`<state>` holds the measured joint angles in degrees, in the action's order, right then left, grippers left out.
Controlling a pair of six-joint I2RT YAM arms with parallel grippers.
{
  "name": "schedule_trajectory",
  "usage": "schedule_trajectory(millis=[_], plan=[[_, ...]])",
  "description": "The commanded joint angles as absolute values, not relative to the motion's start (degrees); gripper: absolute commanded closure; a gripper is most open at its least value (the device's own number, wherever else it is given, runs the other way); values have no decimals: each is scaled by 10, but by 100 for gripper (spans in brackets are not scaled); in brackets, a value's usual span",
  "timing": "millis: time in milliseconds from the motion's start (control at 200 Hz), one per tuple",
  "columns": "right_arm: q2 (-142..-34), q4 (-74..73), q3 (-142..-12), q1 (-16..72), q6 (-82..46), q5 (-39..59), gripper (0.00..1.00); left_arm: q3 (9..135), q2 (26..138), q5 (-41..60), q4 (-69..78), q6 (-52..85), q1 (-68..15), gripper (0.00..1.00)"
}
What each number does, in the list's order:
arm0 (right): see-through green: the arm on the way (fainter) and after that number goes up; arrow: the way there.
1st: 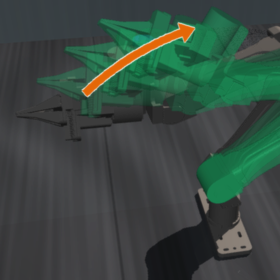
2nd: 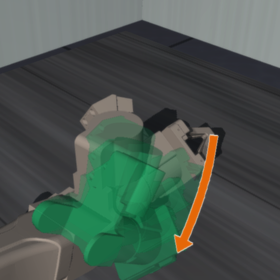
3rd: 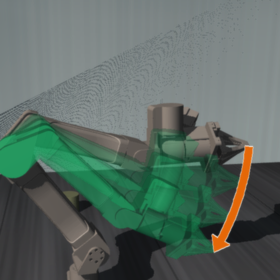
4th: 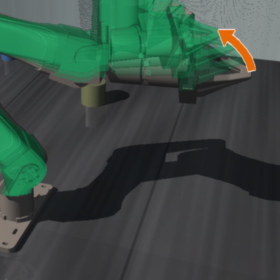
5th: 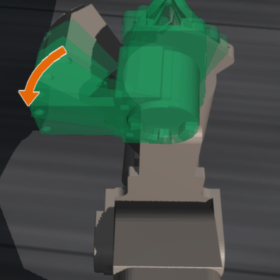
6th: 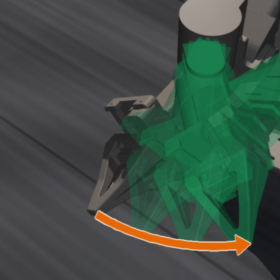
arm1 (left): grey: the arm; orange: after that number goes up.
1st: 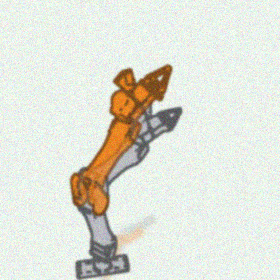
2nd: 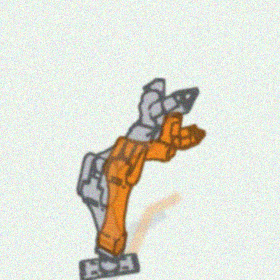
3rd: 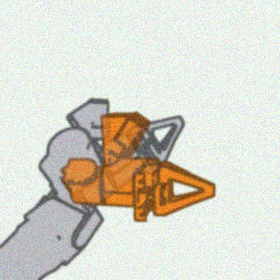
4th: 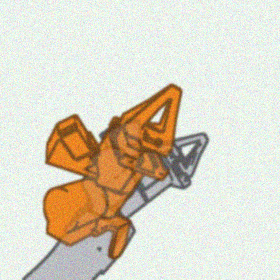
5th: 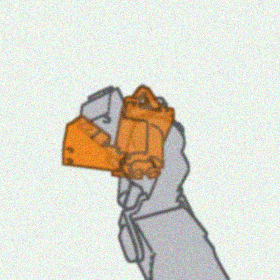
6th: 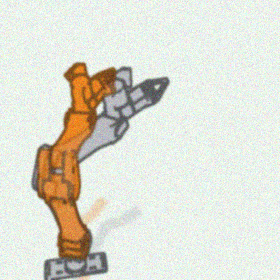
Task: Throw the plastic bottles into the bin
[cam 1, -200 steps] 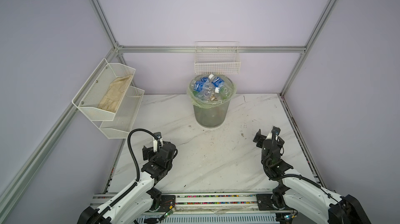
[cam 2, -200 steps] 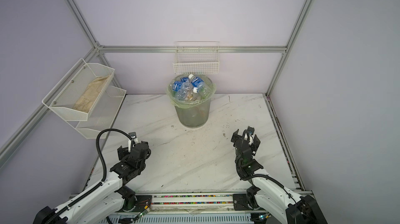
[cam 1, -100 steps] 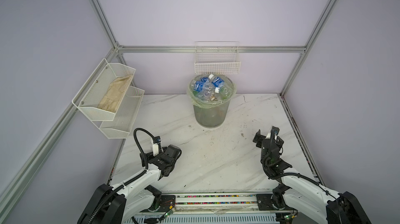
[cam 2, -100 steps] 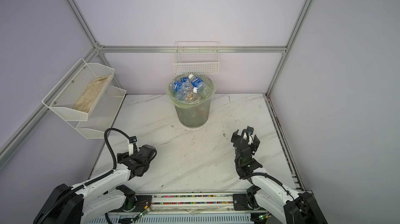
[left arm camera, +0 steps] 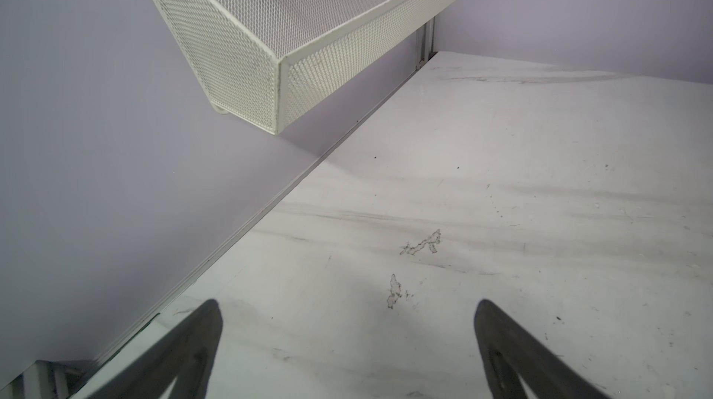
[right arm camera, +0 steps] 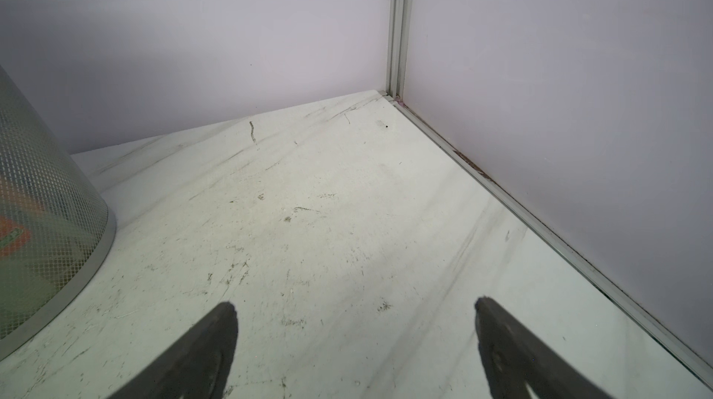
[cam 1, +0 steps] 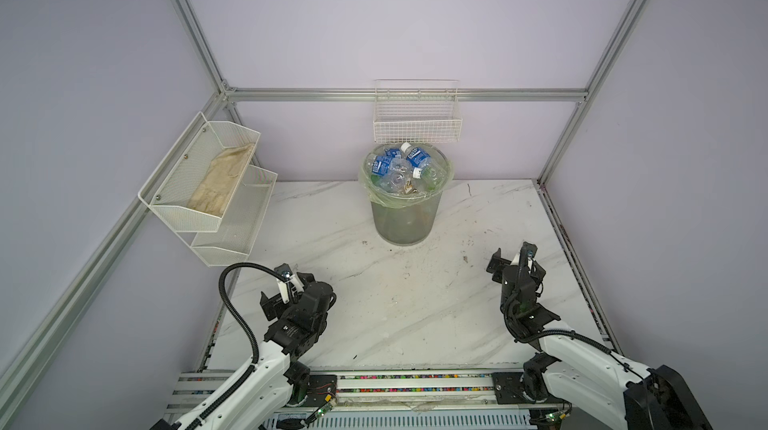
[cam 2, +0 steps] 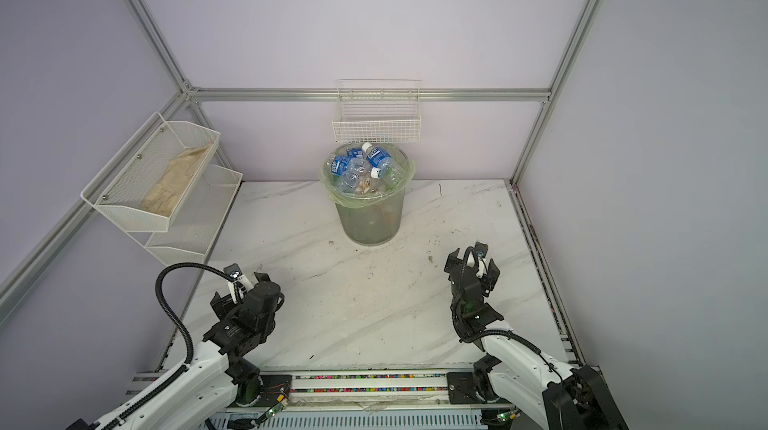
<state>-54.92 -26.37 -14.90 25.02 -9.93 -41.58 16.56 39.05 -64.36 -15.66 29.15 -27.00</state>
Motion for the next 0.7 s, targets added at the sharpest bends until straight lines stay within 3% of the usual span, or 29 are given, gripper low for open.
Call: schedule_trajectory(millis=[0,250,695], plan=[[-547,-284,-162,247,-91,-404,3,142,388,-621,-86,233,-268,0],[-543,-287,-159,243,-87,-391,3,159,438,-625,-83,239,-268,0],[-543,-321,-151,235,-75,-379,4,136,383,-627,-66,227,-268,0]])
